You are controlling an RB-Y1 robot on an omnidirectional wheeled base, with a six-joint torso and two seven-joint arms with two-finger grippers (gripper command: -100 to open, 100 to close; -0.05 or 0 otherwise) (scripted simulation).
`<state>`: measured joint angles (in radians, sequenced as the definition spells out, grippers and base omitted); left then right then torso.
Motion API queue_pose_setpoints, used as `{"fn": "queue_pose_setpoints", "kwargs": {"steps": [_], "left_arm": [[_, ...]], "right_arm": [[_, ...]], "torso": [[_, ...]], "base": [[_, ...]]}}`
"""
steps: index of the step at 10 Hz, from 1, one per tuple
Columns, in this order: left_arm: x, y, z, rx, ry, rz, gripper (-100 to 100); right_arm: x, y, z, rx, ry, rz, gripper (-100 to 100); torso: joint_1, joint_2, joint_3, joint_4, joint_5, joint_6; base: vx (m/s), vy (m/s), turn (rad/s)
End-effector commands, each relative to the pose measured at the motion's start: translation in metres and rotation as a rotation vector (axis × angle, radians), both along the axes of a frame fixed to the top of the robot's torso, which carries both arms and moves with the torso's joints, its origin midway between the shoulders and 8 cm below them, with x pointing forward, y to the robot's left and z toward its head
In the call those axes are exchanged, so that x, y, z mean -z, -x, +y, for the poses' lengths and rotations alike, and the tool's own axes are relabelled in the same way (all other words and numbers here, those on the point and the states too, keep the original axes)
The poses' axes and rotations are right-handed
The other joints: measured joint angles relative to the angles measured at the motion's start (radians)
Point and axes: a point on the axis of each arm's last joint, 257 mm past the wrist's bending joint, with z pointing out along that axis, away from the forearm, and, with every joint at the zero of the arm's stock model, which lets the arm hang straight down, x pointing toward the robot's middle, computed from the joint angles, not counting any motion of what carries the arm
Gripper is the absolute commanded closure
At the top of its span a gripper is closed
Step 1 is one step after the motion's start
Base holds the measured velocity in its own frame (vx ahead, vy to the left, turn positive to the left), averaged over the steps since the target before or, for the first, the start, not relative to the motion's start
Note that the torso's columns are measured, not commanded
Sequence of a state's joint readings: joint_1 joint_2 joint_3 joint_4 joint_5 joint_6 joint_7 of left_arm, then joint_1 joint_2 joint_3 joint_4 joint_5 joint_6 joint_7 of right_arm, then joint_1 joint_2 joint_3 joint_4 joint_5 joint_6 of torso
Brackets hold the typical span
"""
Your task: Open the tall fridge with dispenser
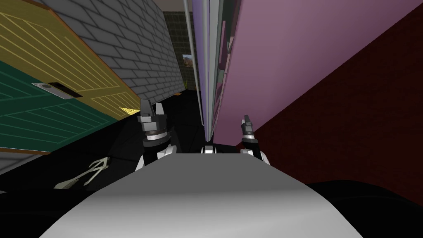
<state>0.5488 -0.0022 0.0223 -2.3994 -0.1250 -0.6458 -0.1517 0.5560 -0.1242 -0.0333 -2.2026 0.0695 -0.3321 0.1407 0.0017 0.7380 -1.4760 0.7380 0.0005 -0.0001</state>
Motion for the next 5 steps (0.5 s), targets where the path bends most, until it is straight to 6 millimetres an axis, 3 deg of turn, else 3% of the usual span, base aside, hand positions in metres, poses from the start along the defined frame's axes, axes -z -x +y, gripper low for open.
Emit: {"fn": "queue_pose_setpoints", "kwargs": {"steps": [1, 5], "left_arm": [[0.000, 0.000, 0.000, 0.000, 0.000, 0.000, 0], [0.000, 0.000, 0.000, 0.000, 0.000, 0.000, 0]], "right_arm": [[0.023, -0.002, -0.008, 0.012, 0.123, 0.105, -100], [0.051, -0.003, -0.028, 0.048, 0.282, 0.238, -100]], "torso": [[0.001, -0.001, 0.000, 0.000, 0.000, 0.000], [-0.003, 0.001, 0.001, 0.000, -0.001, 0.000]], "base": [[0.041, 0.126, 0.058], [0.030, 0.114, 0.057]]}}
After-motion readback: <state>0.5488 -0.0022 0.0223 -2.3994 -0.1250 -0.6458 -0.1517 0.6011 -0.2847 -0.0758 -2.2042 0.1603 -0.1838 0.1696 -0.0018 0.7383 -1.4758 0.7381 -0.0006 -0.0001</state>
